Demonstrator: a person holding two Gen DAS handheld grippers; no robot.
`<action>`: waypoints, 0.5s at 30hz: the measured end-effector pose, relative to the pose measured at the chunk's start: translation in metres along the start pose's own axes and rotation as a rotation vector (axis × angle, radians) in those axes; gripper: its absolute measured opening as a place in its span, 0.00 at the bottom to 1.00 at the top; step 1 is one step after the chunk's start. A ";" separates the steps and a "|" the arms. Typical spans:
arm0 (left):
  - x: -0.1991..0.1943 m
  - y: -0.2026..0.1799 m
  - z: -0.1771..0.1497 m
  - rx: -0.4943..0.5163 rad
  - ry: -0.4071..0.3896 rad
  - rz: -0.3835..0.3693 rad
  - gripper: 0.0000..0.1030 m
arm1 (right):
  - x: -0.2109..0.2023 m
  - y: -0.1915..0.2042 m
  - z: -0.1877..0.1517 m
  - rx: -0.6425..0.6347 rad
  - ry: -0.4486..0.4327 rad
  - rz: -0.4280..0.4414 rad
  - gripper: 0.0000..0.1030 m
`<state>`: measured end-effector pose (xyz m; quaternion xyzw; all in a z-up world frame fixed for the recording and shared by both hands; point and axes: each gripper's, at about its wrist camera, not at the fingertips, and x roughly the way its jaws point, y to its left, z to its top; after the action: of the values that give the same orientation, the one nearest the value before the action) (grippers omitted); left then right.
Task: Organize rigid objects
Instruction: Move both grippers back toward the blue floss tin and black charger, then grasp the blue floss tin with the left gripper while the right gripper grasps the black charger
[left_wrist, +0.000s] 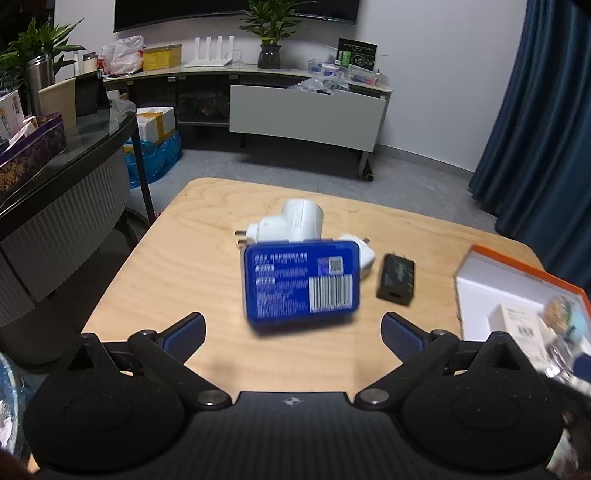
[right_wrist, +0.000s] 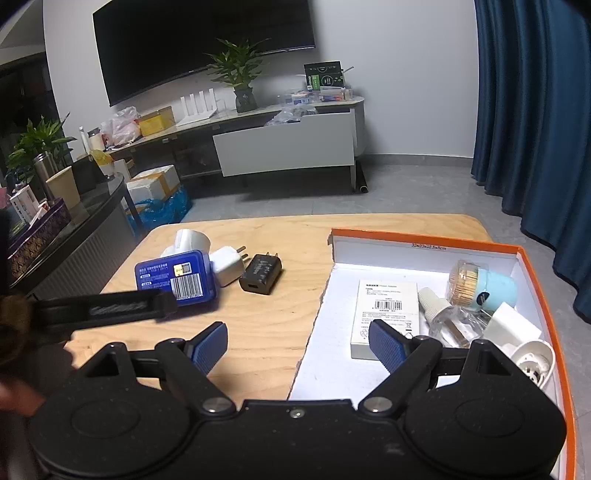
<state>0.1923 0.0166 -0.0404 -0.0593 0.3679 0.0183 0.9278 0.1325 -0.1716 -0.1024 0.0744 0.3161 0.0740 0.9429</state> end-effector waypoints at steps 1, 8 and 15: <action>0.005 -0.001 0.002 -0.007 -0.002 0.002 1.00 | 0.001 0.000 0.000 -0.003 0.000 0.002 0.96; 0.038 -0.012 0.013 -0.009 -0.017 0.050 1.00 | 0.015 0.001 0.003 -0.009 0.006 0.028 0.96; 0.063 -0.016 0.014 0.021 -0.006 0.100 0.99 | 0.028 0.002 0.006 -0.008 0.016 0.039 0.96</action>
<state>0.2489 0.0018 -0.0720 -0.0310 0.3676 0.0608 0.9275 0.1581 -0.1653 -0.1139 0.0763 0.3218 0.0943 0.9390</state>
